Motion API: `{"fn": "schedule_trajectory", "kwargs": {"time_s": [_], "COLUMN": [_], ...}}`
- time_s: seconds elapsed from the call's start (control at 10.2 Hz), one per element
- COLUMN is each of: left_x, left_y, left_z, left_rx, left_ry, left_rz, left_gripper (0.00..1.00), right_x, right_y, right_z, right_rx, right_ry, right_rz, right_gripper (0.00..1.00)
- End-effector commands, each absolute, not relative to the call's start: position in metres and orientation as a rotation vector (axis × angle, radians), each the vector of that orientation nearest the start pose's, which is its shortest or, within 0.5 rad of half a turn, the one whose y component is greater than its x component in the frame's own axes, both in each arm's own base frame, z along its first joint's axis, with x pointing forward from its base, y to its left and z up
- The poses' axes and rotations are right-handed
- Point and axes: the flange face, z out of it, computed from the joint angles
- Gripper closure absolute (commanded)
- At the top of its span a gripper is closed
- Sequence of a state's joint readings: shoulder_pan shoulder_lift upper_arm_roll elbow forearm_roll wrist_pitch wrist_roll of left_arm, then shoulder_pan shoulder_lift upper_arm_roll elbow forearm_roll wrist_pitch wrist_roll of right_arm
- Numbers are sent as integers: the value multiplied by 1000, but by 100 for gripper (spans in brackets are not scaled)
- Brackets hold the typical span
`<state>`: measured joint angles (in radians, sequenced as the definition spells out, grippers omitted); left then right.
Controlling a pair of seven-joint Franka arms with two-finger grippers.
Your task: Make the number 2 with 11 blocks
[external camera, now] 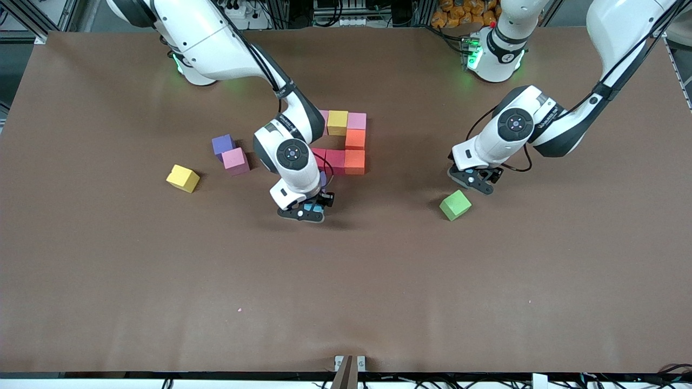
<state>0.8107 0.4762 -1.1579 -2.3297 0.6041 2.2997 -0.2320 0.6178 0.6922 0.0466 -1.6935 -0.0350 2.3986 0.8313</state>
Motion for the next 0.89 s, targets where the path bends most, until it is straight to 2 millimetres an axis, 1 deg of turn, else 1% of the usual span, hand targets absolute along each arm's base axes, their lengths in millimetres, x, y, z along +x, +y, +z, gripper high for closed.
{"fn": "schedule_trajectory", "kwargs": {"time_s": [0.0,0.2,0.39,0.79], "left_x": [461,462,460,461], "left_y": [-167,-157,-154,-156], "left_z": [231,220,213,218], "left_rx": [-2961,-2945,-2959,-2948], "left_ry": [912,925,926,902], "left_rz": [164,154,150,142], "left_gripper": [0,0,0,0], "right_x": [520,520,519,517], "right_y": [412,412,411,411], "right_z": [177,177,176,176], "right_rx": [-3157,-3159,-3161,-3163], "right_ry": [225,225,225,223], "right_rz": [37,41,44,50], "right_gripper": [57,57,57,57]}}
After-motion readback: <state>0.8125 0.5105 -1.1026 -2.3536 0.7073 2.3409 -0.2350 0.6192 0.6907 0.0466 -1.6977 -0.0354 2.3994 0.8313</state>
